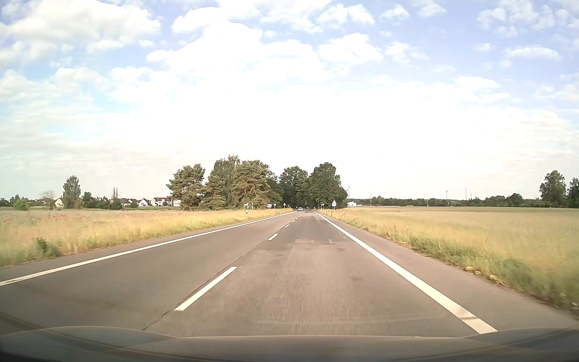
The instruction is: Follow the waypoints while adhering to traffic rules and regulations
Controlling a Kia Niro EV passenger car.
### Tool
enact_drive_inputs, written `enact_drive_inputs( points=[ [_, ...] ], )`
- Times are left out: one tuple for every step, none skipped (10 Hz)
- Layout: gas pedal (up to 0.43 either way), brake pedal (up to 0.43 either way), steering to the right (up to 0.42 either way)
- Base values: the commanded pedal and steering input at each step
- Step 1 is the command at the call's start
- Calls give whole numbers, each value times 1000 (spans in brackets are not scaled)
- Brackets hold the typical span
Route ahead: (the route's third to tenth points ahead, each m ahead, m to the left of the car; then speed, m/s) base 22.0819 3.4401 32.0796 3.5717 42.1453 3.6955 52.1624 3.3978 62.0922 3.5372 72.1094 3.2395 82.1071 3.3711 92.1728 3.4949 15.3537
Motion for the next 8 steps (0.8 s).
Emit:
enact_drive_inputs(
  points=[
    [0,159,4],
    [0,165,3],
    [0,165,3],
    [0,165,4],
    [0,165,4],
    [0,171,3],
    [0,171,3],
    [0,171,3]
  ],
)
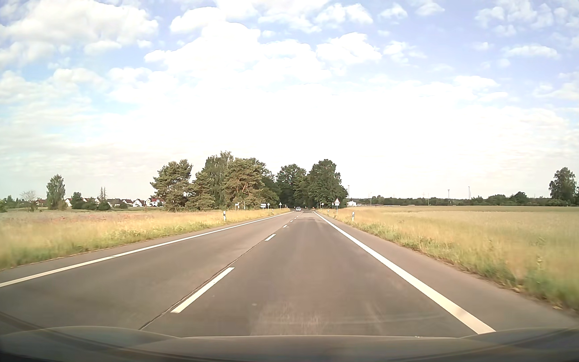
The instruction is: Follow the waypoints while adhering to traffic rules and regulations
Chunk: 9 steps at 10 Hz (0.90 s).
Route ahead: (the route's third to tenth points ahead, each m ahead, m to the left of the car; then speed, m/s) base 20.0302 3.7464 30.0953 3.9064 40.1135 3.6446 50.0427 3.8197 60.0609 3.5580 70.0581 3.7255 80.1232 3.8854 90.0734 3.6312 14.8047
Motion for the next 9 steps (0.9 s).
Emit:
enact_drive_inputs(
  points=[
    [0,171,3],
    [0,171,2],
    [0,171,2],
    [0,171,2],
    [0,183,2],
    [0,189,2],
    [0,183,1],
    [0,183,1],
    [0,189,1]
  ],
)
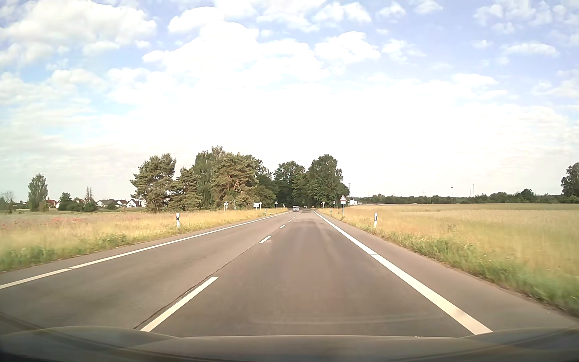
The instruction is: Follow the waypoints while adhering to traffic rules and regulations
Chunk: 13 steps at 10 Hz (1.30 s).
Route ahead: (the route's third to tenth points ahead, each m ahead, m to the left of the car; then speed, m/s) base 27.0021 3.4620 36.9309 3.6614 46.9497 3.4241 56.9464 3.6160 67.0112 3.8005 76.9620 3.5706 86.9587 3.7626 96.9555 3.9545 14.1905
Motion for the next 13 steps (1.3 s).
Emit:
enact_drive_inputs(
  points=[
    [0,189,1],
    [0,189,1],
    [0,189,1],
    [0,189,1],
    [0,189,1],
    [0,189,1],
    [0,189,1],
    [0,189,1],
    [0,189,1],
    [0,189,1],
    [0,189,1],
    [0,177,1],
    [0,177,1]
  ],
)
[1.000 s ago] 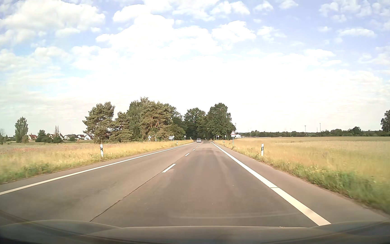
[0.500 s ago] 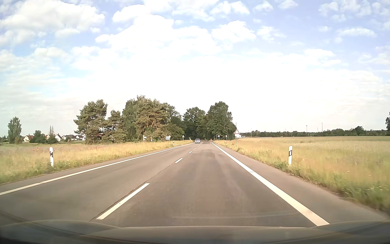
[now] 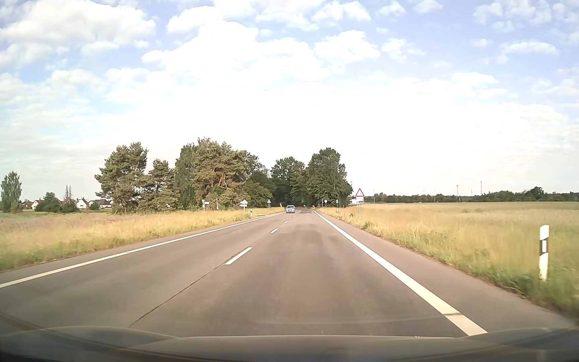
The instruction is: Follow the waypoints while adhering to traffic rules and regulations
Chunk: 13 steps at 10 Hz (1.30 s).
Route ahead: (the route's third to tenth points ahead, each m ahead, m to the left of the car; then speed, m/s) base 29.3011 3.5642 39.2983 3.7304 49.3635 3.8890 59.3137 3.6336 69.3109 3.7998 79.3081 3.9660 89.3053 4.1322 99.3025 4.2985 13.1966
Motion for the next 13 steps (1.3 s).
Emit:
enact_drive_inputs(
  points=[
    [0,177,1],
    [0,165,1],
    [0,146,1],
    [0,122,1],
    [0,104,1],
    [0,79,1],
    [0,43,1],
    [0,30,0],
    [0,30,-1],
    [0,30,-2],
    [0,30,-2],
    [0,30,-1],
    [0,30,-1]
  ],
)
